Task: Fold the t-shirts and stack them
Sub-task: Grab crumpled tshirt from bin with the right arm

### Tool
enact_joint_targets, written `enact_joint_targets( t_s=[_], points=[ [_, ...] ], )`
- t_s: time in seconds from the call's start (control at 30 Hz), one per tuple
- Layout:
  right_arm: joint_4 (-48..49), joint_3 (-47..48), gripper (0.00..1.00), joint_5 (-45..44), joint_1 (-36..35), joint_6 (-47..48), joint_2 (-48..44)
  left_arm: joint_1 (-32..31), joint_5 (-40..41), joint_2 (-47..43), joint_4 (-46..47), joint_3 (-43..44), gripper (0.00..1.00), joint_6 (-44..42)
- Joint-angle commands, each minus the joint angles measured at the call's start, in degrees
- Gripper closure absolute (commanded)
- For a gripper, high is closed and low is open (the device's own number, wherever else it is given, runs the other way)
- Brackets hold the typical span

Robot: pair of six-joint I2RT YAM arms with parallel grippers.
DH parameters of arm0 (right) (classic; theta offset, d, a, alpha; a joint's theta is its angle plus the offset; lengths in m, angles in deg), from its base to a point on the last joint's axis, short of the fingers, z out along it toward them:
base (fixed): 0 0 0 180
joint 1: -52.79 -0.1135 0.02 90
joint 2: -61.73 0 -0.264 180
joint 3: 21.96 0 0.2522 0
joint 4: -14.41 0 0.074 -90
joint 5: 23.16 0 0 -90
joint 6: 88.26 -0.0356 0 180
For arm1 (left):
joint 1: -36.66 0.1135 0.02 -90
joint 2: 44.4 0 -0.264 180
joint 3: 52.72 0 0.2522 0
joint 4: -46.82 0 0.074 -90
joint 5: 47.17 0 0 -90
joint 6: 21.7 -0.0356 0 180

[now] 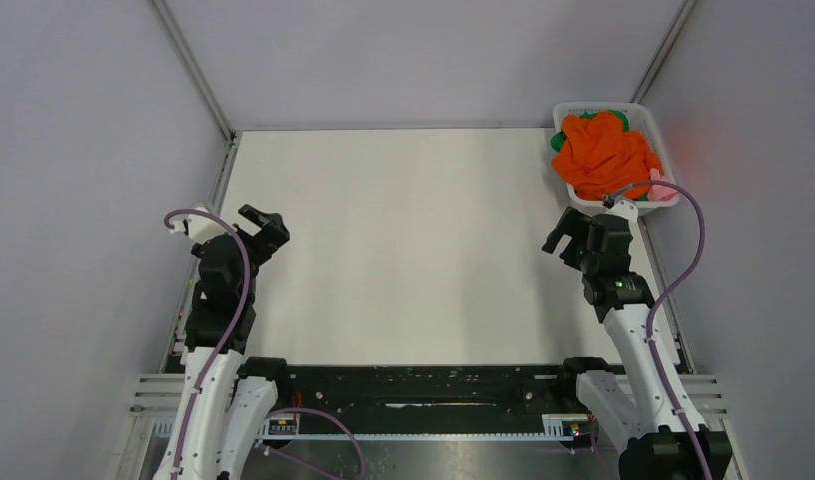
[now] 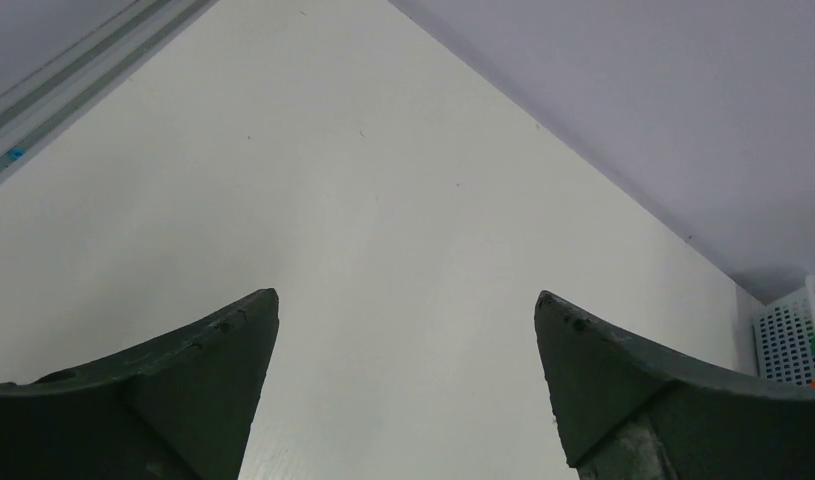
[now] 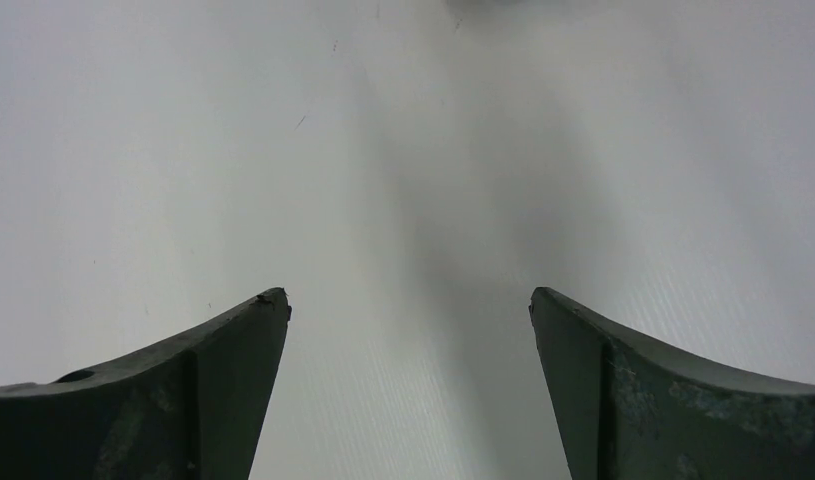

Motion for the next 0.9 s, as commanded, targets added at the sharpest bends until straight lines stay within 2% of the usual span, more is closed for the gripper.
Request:
enact_joint_targets(
  t_s=[0.0, 0.2, 0.4, 0.63, 0.73, 0.8, 0.87],
  points=[
    [1.8, 5.9, 0.00, -3.7, -0.3, 0.7, 0.5, 0.2, -3.0, 0.1, 2.8, 1.8, 0.01, -0.5],
    [3.5, 17.0, 0.01, -11.5, 0.1, 2.8, 11.7, 0.2, -4.1, -0.1, 4.0, 1.0, 0.01, -0.9],
    [3.7, 31.9, 0.01, -13.8, 4.7, 4.3, 31.4, 0.2, -3.3, 0.3, 4.6, 0.6, 0.01, -0.9],
    [0.4, 48.2, 0.02, -12.3, 9.1, 3.4, 52.7, 0.2, -3.3, 1.3, 4.9, 0.6, 0.01, -1.0],
    [-1.8, 53.3, 0.07, -12.8, 10.0, 2.5, 58.7, 0.2, -3.8, 1.6, 5.8, 0.2, 0.01, -1.0],
    [-1.5, 55.2, 0.14, -13.7, 10.2, 2.6, 61.6, 0.2, -3.9, 1.9, 6.0, 0.0, 0.01, -1.0],
    [-1.7, 57.6, 0.32, -15.3, 10.3, 2.9, 64.0, 0.2, -4.2, 2.6, 6.1, 0.2, 0.01, -0.9]
  ],
)
